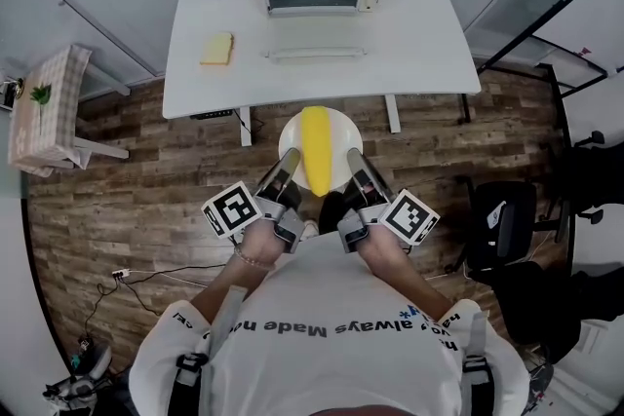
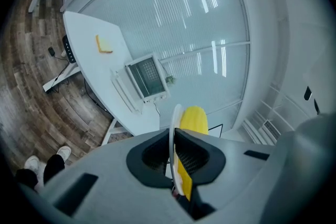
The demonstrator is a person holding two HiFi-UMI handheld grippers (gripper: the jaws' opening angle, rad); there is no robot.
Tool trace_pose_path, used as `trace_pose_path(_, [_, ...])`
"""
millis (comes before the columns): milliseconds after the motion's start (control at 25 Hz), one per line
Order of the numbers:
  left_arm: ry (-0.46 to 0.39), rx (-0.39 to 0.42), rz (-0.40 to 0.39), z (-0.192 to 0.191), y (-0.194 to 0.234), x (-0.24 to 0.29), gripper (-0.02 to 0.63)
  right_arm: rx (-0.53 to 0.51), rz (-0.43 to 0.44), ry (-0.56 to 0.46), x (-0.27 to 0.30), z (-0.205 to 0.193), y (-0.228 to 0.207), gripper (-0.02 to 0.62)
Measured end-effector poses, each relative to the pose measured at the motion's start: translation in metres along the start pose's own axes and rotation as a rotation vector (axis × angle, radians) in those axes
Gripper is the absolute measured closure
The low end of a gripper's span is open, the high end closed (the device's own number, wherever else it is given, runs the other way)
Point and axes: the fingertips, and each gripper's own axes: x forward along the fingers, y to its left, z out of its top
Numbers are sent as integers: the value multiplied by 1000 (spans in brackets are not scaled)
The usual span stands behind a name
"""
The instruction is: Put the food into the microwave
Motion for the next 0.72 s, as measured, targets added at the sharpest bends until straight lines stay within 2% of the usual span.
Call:
trace_pose_path(200, [1, 3, 2, 8, -5, 31, 583, -3, 42, -5, 19, 28, 0, 572])
trace_pose_path(320, [-2, 10, 5, 12, -7, 49, 583, -8, 38, 0, 27, 44, -7, 572])
trace_pose_path(520, [-7, 2, 18, 28, -14, 110, 583, -2, 39, 11, 61, 98, -22, 572])
trace_pose_path(720, [-19, 1, 26, 40, -19, 153, 583, 4, 42, 25, 86, 135, -34, 572])
